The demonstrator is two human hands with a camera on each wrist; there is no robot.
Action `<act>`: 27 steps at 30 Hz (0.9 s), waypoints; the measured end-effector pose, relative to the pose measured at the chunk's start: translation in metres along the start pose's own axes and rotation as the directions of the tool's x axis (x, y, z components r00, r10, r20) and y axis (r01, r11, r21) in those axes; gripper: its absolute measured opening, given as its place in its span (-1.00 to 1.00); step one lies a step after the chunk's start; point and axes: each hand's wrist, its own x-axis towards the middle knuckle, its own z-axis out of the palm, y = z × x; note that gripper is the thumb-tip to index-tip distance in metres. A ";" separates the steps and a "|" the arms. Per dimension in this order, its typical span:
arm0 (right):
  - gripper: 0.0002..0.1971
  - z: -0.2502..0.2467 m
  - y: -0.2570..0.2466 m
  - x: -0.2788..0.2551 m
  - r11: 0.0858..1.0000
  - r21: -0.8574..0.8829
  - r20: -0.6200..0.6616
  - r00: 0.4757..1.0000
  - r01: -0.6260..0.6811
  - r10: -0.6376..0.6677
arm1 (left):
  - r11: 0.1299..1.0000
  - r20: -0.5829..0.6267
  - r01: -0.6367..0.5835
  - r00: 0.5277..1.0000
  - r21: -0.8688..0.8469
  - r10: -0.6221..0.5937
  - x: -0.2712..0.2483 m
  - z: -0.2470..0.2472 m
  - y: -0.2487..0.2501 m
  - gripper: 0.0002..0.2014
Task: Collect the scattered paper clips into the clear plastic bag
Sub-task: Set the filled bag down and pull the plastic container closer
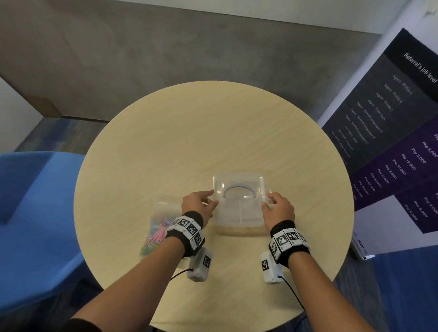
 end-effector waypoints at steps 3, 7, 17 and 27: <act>-0.61 0.000 0.001 0.001 0.999 0.009 0.023 0.999 -0.036 0.036 | 1.000 -0.010 0.023 1.000 0.000 -0.023 0.001 -0.004 0.003 -0.63; -0.43 -0.008 0.003 0.011 0.982 0.067 0.106 0.980 -0.176 0.168 | 0.988 -0.039 0.135 0.990 -0.071 -0.138 0.003 -0.008 0.007 -0.51; -0.81 -0.005 0.014 0.009 0.921 0.274 0.134 0.960 -0.276 0.248 | 0.984 -0.096 0.168 0.982 0.058 -0.162 0.002 -0.004 0.016 -0.72; -0.79 -0.006 0.007 0.012 0.972 0.177 0.012 0.988 -0.152 0.153 | 0.966 -0.069 0.013 0.998 0.258 0.005 -0.005 0.002 0.018 -0.73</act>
